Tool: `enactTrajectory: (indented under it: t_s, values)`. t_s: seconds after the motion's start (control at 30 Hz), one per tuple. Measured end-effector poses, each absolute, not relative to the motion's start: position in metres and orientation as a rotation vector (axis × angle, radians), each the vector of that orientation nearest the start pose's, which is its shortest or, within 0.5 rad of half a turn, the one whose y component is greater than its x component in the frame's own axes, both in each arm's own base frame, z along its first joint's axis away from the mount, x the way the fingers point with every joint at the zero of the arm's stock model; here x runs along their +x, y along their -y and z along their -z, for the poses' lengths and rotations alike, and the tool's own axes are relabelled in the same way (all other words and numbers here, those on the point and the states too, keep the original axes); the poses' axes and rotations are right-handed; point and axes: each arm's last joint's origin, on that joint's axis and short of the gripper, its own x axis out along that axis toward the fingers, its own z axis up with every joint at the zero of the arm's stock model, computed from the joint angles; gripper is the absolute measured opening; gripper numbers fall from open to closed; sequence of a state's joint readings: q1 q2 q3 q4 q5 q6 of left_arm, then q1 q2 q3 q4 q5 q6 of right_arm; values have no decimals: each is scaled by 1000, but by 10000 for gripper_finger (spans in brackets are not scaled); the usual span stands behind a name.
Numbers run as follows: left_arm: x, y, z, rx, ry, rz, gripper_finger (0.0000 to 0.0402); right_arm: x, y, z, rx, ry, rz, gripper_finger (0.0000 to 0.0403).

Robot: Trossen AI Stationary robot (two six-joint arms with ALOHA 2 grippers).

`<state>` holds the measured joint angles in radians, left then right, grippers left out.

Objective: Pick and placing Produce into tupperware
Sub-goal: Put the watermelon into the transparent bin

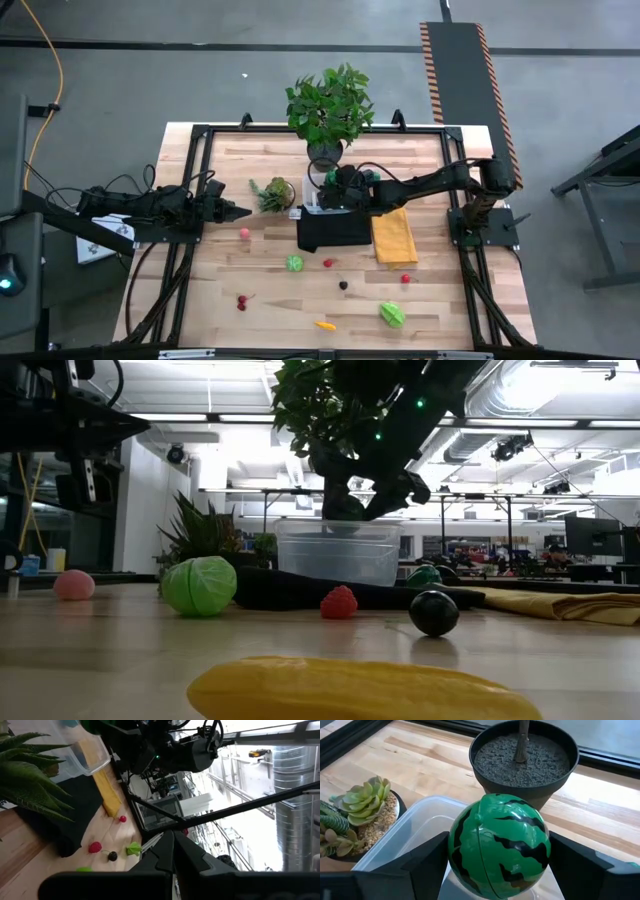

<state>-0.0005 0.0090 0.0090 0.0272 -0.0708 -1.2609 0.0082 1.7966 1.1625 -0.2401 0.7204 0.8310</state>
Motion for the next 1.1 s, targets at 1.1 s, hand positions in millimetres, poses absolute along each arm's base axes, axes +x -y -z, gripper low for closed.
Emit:
enactTrajectory:
  t_s: [1.1]
  values:
    - [98,-2,-168,-1261,65,-41,1,375,18,-184,496,-508,936,297]
